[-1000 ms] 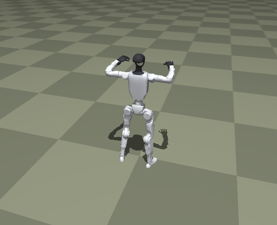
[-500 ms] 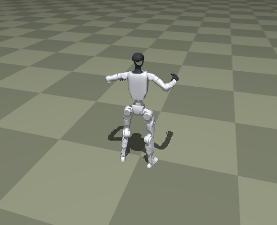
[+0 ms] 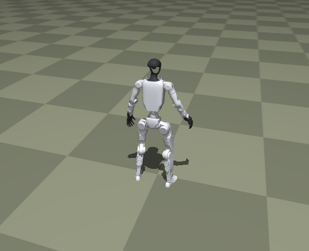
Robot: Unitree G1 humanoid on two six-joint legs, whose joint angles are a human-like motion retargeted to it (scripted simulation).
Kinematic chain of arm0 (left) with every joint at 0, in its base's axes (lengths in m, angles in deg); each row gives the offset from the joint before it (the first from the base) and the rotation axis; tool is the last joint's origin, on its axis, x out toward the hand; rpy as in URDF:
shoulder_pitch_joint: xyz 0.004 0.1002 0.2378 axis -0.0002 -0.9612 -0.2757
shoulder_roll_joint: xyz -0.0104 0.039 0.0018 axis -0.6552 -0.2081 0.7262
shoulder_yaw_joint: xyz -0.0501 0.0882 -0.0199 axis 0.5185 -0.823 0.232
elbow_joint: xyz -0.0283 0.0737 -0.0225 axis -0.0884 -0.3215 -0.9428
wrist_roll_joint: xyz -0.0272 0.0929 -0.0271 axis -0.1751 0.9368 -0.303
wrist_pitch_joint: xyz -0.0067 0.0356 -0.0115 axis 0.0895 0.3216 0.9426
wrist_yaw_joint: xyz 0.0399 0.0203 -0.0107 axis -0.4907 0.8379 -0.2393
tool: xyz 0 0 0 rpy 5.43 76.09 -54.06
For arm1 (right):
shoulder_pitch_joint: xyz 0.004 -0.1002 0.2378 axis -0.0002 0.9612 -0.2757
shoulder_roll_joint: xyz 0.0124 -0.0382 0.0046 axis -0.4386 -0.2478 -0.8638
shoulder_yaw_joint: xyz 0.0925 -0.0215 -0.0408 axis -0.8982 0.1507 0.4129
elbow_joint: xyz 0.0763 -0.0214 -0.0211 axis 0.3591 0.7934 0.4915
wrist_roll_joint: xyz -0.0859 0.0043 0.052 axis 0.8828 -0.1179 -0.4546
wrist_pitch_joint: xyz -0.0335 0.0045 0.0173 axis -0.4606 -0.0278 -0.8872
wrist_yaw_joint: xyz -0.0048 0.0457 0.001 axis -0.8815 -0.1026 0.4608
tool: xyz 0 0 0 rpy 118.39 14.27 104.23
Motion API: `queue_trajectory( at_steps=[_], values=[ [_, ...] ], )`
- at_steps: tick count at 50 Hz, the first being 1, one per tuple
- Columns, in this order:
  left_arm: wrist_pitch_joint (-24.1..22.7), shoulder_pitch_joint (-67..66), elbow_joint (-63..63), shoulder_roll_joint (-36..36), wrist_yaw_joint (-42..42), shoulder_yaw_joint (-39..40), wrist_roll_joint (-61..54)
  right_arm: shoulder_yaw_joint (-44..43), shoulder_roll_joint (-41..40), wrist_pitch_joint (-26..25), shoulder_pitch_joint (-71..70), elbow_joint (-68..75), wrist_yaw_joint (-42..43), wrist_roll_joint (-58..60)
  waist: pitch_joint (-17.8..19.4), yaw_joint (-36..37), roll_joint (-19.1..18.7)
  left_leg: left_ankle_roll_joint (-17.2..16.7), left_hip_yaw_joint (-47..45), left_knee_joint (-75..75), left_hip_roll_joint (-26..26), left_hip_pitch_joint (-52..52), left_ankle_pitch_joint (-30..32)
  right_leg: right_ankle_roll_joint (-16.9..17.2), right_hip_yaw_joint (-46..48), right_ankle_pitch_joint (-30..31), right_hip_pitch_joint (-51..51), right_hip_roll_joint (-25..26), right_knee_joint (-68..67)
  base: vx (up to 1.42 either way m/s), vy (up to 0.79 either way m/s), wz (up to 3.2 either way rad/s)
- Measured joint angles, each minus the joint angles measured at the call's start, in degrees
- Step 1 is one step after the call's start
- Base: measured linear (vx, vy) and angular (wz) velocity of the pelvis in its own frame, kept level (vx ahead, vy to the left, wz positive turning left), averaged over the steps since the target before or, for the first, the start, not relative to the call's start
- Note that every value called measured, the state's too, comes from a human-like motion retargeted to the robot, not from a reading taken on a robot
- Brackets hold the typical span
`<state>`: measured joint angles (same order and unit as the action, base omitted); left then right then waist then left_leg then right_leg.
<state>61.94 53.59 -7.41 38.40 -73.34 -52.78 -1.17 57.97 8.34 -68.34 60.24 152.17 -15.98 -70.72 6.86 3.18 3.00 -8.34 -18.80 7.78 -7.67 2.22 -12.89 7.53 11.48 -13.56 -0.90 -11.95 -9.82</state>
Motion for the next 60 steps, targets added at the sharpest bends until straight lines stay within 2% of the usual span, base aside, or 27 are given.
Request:
queue_trajectory(
  at_steps=[5, 8, 14, 18, 23, 26, 29, 34, 40, 45, 50, 57, 60],
  values=[
    [-0.88, -0.70, 1.30, 1.92, -3.38, -0.11, -3.99, -1.49, 3.96, 1.26, -0.40, -3.02, 2.92, 0.79, 1.11, -1.98, -2.27, -0.27, -0.15, 0.05, -0.21, 0.32, 0.20, 0.44, -3.35, -3.13, -0.57, 1.23, 1.16, 0.02, -0.09, -0.02],
    [-0.58, -0.81, 0.85, 3.47, -4.85, 1.71, -5.29, -2.75, 5.92, 1.62, -0.65, -3.81, 3.81, 2.05, -0.09, -2.83, -3.48, -0.80, -0.45, -0.62, 0.08, -0.34, 1.01, -0.09, -4.74, -2.78, -1.49, 1.58, 2.69, 0.04, -0.16, -0.03],
    [-0.10, -0.39, -0.37, 4.89, -2.83, 7.30, -4.14, -4.59, 10.50, -0.26, -1.83, -2.35, -1.22, 7.25, -1.35, -3.06, -6.63, -1.11, -0.97, -0.93, -0.12, -0.95, 3.24, -1.13, -5.03, -1.62, -2.06, 1.86, 3.55, 0.04, -0.22, -0.04],
    [-0.02, 0.33, -0.79, 3.03, -0.56, 8.14, -0.31, -5.62, 15.35, -1.57, -2.14, 1.08, -4.80, 11.51, -2.31, -1.57, -7.90, -1.31, 1.39, -0.14, 0.63, -2.17, 6.64, -0.51, -4.55, -1.14, -1.71, 1.06, 4.79, 0.05, -0.26, 0.11],
    [-0.78, 1.65, -1.04, -2.59, -1.52, 5.95, 3.07, -8.52, 22.92, -1.99, -1.46, 4.37, -3.63, 14.70, -3.24, -0.13, -7.46, -1.36, 2.80, 0.73, 0.17, -3.86, 8.78, 1.09, -2.55, -0.56, -0.32, -1.82, 7.23, 0.06, -0.26, 0.36],
    [-1.39, 2.19, -1.27, -6.49, -3.69, 5.84, 2.25, -11.21, 27.35, -1.75, -0.94, 4.11, -1.31, 14.69, -3.73, -0.10, -6.67, -0.99, -1.42, 0.05, -2.93, -4.52, 8.44, 2.38, -1.39, -0.34, -0.19, -4.06, 7.87, 0.06, -0.22, 0.41],
    [-2.08, 2.10, -1.59, -10.15, -6.06, 6.98, 0.04, -14.14, 30.79, -1.34, 0.02, 2.26, 0.52, 13.33, -4.04, -0.27, -5.86, -1.65, -4.31, -1.76, -6.79, -4.81, 10.70, 3.28, -0.65, -0.36, -0.17, -6.12, 7.82, 0.07, -0.19, 0.30],
    [-3.05, 0.75, -2.27, -14.85, -7.40, 9.88, -1.00, -18.58, 34.41, -0.65, 3.16, -1.52, 0.50, 11.72, -4.70, -0.07, -4.72, -4.53, -0.82, -4.53, -12.77, -5.57, 17.04, 4.37, 0.06, -0.60, 0.07, -9.36, 7.18, 0.09, -0.15, 0.18],
    [-3.75, 0.25, -4.84, -19.16, -4.13, 10.30, 3.42, -23.24, 36.53, -0.67, 7.38, -2.43, -2.19, 13.83, -6.70, -0.35, -2.67, -6.66, 0.14, -5.51, -19.22, -7.68, 20.42, 6.82, 2.34, -0.37, 1.07, -14.78, 7.26, 0.09, -0.09, 0.39],
    [-5.27, 2.12, -6.86, -23.34, -4.11, 9.22, 2.89, -26.55, 35.76, -0.81, 10.33, 0.19, -2.16, 14.23, -9.71, 0.06, 0.25, -6.66, -3.98, -7.26, -23.65, -11.87, 23.31, 7.47, 4.16, 1.57, -0.06, -19.13, 7.59, 0.02, -0.07, 0.55],
    [-7.24, 4.65, -6.77, -27.17, -7.00, 9.53, -0.11, -29.43, 33.02, -0.99, 12.45, 4.49, -0.94, 12.96, -11.59, 3.64, 4.33, -6.66, -7.14, -8.13, -28.32, -13.38, 24.34, 7.47, 3.65, 3.42, -1.61, -22.81, 7.51, 0.04, -0.06, 0.09],
    [-8.27, 5.73, -6.19, -29.55, -5.66, 7.91, 5.39, -32.12, 30.68, -1.12, 14.35, 7.78, -2.66, 12.50, -13.38, 7.08, 9.80, -6.66, -7.56, -7.83, -31.75, -15.27, 24.85, 7.47, 2.76, 4.64, -3.28, -28.07, 7.06, 0.06, -0.03, 0.04],
    [-8.19, 7.32, -7.09, -31.50, -4.10, 5.83, 9.16, -32.28, 30.12, -0.99, 14.80, 8.23, -3.42, 12.72, -11.91, 7.74, 11.90, -6.66, -8.33, -7.41, -32.07, -14.65, 24.17, 7.47, 2.80, 3.57, -2.04, -30.39, 5.24, 0.06, -0.03, 0.00]
  ],
)
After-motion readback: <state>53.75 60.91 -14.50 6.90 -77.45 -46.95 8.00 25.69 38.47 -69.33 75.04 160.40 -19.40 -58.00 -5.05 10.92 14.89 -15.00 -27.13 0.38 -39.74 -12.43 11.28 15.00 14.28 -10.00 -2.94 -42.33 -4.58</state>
